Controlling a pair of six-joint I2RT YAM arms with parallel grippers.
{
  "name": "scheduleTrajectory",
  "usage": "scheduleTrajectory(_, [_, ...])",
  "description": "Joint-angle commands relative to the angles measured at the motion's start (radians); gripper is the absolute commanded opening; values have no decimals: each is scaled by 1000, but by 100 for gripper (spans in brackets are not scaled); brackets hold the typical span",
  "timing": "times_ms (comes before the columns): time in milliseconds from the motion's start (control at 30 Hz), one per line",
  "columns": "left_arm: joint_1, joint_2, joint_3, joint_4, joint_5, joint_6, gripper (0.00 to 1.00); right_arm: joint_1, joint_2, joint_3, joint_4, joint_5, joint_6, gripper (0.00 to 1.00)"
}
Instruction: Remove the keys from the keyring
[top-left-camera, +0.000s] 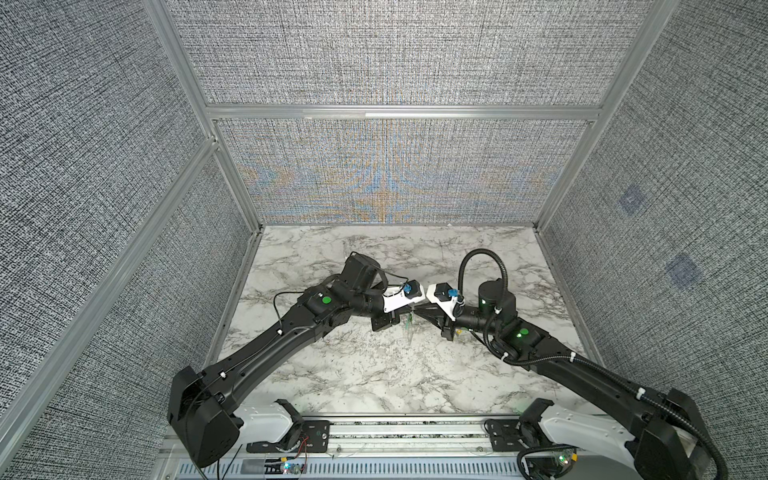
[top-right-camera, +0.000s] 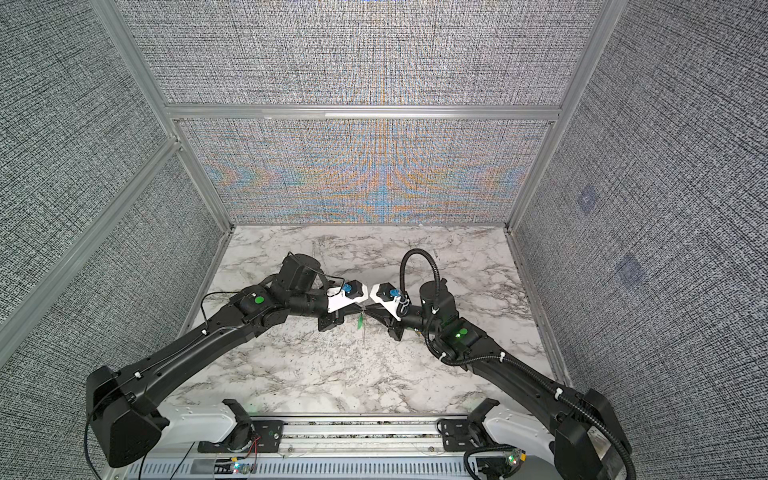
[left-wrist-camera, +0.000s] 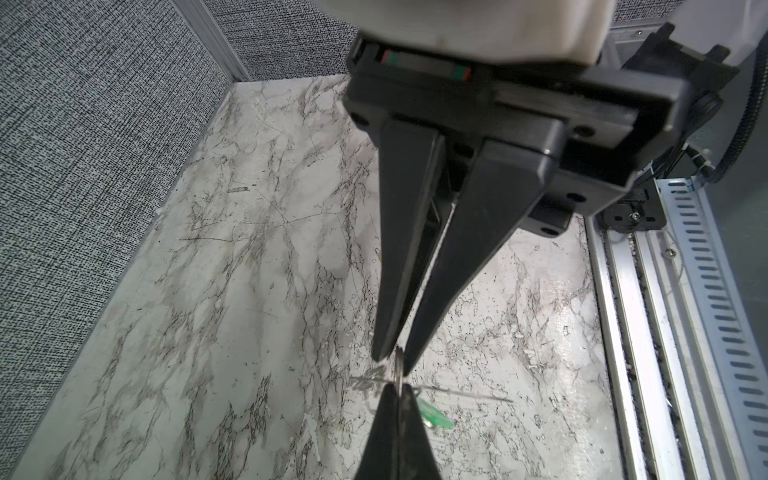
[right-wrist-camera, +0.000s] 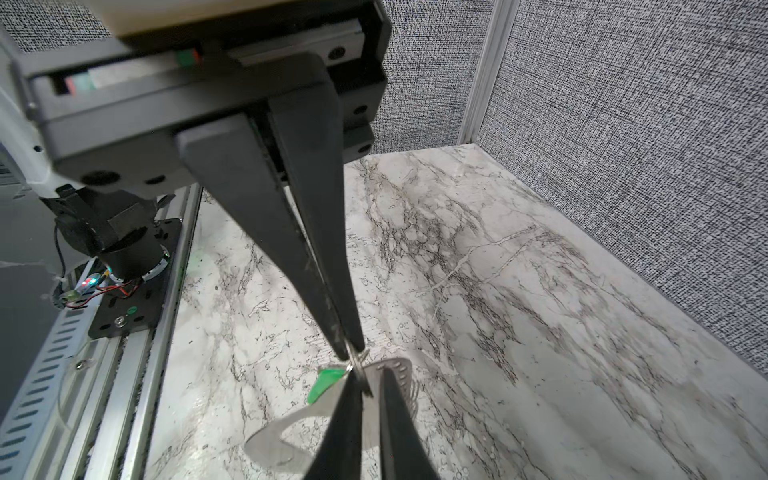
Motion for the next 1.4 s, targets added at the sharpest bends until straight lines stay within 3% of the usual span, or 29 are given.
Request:
scheduleTrajectory(0, [-1, -7, 1, -5, 31, 16, 0, 1, 2, -2, 39, -27, 19, 6])
scheduleTrajectory(267, [-1, -11, -6, -17, 49, 36, 0, 3, -10, -7, 29, -34, 29, 4])
scheduleTrajectory(433, [-2, -12, -8, -23, 66, 43, 0, 2, -10, -6, 26, -19, 29, 17])
scheduleTrajectory(600, [-5, -14, -11, -25, 72, 45, 0, 2, -9, -1, 23, -22, 22, 18])
scheduleTrajectory(967, [-8, -13, -14, -21, 56, 40, 0, 3, -27, -7, 7, -48, 21, 0])
scheduleTrajectory(1133, [-2, -52, -48, 77, -37, -33, 29, 8, -31, -13, 15, -23, 36, 0])
scheduleTrajectory(1233, [-1, -94, -109, 155, -90, -87, 36, 17, -29, -11, 17, 10, 52, 0])
scheduleTrajectory(1367, [1, -151, -203, 264, -98, -173, 38, 36, -24, -10, 17, 48, 70, 0])
